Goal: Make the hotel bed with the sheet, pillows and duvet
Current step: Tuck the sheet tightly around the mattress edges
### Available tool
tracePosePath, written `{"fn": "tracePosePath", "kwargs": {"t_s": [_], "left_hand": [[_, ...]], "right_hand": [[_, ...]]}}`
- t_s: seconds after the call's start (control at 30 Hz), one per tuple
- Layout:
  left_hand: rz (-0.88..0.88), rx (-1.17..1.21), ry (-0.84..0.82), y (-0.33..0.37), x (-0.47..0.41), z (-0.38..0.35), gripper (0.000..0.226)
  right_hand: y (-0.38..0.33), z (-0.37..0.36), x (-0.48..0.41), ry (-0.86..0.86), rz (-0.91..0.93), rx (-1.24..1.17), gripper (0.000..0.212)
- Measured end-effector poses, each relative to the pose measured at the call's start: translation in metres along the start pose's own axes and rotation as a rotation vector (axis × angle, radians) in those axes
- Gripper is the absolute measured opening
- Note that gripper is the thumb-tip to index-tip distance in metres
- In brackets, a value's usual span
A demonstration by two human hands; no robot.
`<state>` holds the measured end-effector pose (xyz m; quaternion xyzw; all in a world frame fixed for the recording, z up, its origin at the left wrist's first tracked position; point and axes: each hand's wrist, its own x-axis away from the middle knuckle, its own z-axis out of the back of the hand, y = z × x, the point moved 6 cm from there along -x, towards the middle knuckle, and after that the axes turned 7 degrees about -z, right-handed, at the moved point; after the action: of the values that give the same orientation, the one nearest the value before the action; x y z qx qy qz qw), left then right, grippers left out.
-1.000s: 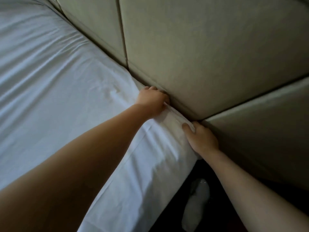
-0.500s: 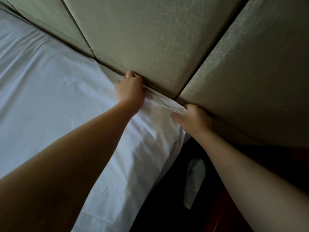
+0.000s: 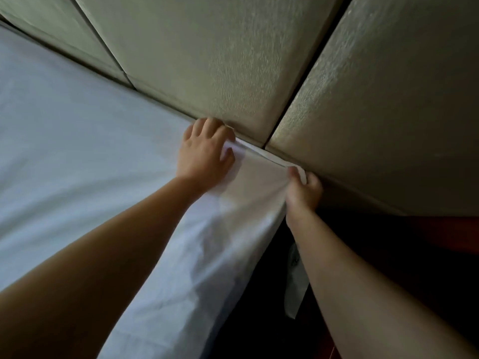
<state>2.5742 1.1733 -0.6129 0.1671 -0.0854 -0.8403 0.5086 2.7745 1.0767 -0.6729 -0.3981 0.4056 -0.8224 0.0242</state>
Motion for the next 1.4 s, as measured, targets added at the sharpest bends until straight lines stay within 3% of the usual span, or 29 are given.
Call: {"fn": "tracePosePath", "kwargs": {"t_s": [0.17, 0.37, 0.57, 0.67, 0.77, 0.8, 0.87, 0.93, 1.0, 1.13, 1.2, 1.27, 1.4], "left_hand": [[-0.064, -0.072, -0.173, 0.010, -0.001, -0.025, 0.031], [-0.121, -0.111, -0.461, 0.021, -0.024, -0.041, 0.050], [-0.081, -0.230, -0.691, 0.026, -0.040, -0.074, 0.057], [-0.027, -0.239, -0.851, 0.022, -0.044, -0.092, 0.064], [0.090, -0.108, -0.933, 0.022, -0.043, -0.095, 0.060], [0.106, -0.088, -0.919, 0.023, -0.045, -0.092, 0.056], [0.098, -0.102, -0.964, 0.022, -0.045, -0.093, 0.062], [0.066, -0.124, -1.028, 0.020, -0.043, -0.097, 0.077], [0.051, -0.102, -1.011, 0.022, -0.044, -0.099, 0.079], [-0.060, -0.099, -0.953, 0.026, -0.045, -0.099, 0.074], [-0.096, -0.096, -0.885, 0.027, -0.045, -0.096, 0.064], [-0.130, -0.094, -0.812, 0.030, -0.045, -0.091, 0.058], [-0.133, -0.140, -0.807, 0.034, -0.046, -0.087, 0.055]], "right_hand": [[0.009, -0.007, -0.020, 0.078, -0.111, 0.256, 0.038], [0.022, -0.020, -0.039, -0.014, -0.250, 0.395, 0.043], [0.040, -0.027, -0.053, -0.020, -0.186, 0.518, 0.044], [0.047, -0.017, -0.054, 0.121, -0.132, 0.541, 0.037], [0.037, 0.010, -0.017, 0.380, 0.142, 0.235, 0.025], [0.037, 0.013, -0.003, 0.356, 0.222, 0.105, 0.024], [0.037, -0.001, 0.012, 0.111, 0.215, -0.079, 0.027], [0.040, -0.023, 0.013, -0.155, 0.041, -0.176, 0.027], [0.041, -0.037, 0.004, -0.309, -0.100, -0.129, 0.029], [0.060, -0.051, -0.025, -0.402, -0.356, 0.039, 0.048], [0.066, -0.057, -0.039, -0.447, -0.392, 0.086, 0.059], [0.061, -0.062, -0.040, -0.548, -0.368, 0.068, 0.046], [0.064, -0.069, -0.058, -0.568, -0.284, 0.087, 0.037]]}}
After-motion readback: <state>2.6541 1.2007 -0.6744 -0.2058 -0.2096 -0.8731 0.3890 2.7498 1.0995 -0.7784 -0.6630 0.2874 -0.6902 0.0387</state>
